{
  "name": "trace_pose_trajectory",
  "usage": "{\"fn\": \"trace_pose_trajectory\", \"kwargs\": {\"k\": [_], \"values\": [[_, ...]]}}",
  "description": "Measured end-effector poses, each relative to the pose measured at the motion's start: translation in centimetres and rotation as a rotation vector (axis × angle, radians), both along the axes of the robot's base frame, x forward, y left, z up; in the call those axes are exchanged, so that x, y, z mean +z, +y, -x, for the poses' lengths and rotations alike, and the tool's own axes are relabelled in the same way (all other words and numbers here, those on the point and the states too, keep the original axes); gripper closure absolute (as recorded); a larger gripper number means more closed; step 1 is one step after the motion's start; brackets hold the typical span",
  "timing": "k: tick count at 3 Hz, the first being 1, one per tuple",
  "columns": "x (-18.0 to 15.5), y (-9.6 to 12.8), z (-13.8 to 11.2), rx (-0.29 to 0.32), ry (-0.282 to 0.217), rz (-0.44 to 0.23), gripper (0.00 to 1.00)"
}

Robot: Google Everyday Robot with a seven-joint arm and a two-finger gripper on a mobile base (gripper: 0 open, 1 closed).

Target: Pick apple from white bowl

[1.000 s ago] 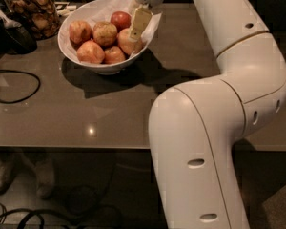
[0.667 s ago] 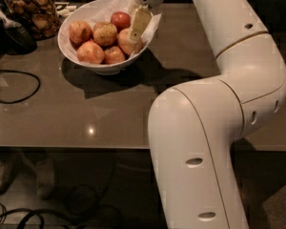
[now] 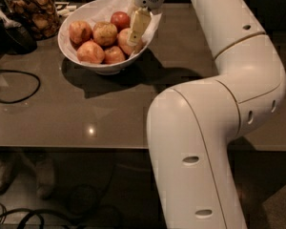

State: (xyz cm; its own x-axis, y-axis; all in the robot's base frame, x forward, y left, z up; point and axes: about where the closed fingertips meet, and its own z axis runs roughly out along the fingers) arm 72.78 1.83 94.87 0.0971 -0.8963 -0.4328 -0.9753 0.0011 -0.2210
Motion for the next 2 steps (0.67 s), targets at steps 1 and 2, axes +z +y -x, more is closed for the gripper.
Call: {"fn": "trace_pose_trajectory", "kwargs": {"k": [1,2], "values": [[-0.57,0.05,-0.03,0.003,0.014,-0.005,0.27],[-0.99,0.01,-0.08,0.003,0.023,-0.006,0.27]]}}
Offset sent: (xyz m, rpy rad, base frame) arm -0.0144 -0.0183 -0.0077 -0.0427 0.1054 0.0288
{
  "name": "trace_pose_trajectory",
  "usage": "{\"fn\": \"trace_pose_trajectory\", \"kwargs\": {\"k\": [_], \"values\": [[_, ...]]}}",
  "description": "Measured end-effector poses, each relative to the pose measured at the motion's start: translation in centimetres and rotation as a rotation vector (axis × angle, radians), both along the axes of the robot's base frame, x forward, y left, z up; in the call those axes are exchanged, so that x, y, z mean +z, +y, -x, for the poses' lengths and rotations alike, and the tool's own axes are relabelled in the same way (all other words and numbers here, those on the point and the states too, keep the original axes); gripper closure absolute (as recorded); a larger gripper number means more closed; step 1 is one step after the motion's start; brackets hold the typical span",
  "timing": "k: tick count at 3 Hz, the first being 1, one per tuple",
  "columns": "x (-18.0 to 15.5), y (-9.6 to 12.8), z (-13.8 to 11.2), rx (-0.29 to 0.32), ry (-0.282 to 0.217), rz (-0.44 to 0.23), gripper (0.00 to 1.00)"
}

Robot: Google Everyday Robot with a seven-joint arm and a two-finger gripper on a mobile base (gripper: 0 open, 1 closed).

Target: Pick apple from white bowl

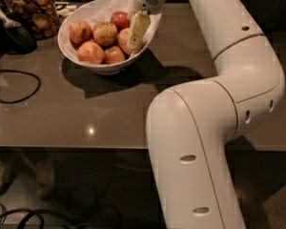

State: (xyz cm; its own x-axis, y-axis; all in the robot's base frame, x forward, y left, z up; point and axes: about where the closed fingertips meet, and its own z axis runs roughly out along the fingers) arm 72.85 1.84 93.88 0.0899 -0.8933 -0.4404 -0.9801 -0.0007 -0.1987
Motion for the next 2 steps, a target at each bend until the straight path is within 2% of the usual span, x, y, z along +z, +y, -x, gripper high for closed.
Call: {"fn": "trace_pose_trajectory", "kwargs": {"k": [2], "values": [[-0.69,-0.13,-0.17,0.003,0.012,-0.002,0.3]]}}
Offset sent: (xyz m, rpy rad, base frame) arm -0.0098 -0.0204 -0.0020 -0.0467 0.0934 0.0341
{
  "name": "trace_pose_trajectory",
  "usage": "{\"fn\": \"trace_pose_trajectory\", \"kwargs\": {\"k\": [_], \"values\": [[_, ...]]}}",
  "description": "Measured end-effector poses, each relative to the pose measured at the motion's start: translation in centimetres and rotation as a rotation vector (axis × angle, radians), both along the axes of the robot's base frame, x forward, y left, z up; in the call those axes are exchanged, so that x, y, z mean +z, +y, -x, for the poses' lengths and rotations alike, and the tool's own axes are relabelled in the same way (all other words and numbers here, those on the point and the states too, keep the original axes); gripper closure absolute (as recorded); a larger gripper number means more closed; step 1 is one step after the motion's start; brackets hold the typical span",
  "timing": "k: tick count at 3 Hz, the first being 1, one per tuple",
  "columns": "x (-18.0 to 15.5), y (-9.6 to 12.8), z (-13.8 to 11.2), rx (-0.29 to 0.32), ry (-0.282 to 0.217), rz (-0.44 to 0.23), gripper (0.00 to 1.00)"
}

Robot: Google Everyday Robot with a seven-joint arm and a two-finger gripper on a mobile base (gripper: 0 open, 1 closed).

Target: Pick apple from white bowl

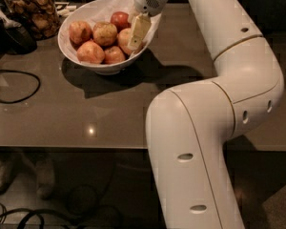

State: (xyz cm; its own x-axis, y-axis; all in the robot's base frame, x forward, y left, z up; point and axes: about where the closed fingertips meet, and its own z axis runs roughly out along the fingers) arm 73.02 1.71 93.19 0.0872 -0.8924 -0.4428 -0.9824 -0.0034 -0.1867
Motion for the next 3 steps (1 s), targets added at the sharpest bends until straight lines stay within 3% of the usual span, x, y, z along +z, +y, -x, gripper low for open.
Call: {"fn": "trace_pose_trajectory", "kwargs": {"k": [3], "values": [[-0.38,-0.04,-0.23,0.004,0.004,0.003,0.29]]}}
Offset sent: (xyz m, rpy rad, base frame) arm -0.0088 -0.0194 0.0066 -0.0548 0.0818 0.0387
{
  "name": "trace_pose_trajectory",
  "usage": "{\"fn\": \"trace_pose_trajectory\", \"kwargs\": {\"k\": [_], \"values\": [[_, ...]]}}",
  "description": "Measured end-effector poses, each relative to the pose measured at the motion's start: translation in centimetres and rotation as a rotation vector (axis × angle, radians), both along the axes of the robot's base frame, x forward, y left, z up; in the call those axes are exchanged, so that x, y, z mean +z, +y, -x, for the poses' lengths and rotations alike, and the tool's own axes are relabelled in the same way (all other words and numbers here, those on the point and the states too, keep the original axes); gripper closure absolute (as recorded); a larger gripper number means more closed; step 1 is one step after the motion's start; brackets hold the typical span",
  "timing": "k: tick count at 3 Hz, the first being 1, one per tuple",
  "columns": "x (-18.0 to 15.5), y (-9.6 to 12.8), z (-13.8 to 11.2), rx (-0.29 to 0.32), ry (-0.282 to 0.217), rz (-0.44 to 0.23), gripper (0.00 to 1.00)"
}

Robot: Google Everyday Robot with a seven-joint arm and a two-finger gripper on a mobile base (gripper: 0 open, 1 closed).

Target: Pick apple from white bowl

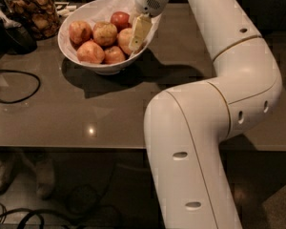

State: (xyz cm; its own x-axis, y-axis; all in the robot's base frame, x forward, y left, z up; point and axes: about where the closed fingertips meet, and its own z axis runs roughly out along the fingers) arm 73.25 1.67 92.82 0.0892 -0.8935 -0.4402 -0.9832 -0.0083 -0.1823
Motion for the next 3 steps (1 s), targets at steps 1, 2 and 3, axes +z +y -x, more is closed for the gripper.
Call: {"fn": "trace_pose_trajectory", "kwargs": {"k": [1,2,3], "values": [[-0.2,0.0,-0.2,0.004,-0.001,0.004,0.29],[-0.9,0.3,-0.3,0.011,0.01,0.001,0.29],[-1.5,0.4,-0.4,0.012,0.023,-0.005,0.29]]}}
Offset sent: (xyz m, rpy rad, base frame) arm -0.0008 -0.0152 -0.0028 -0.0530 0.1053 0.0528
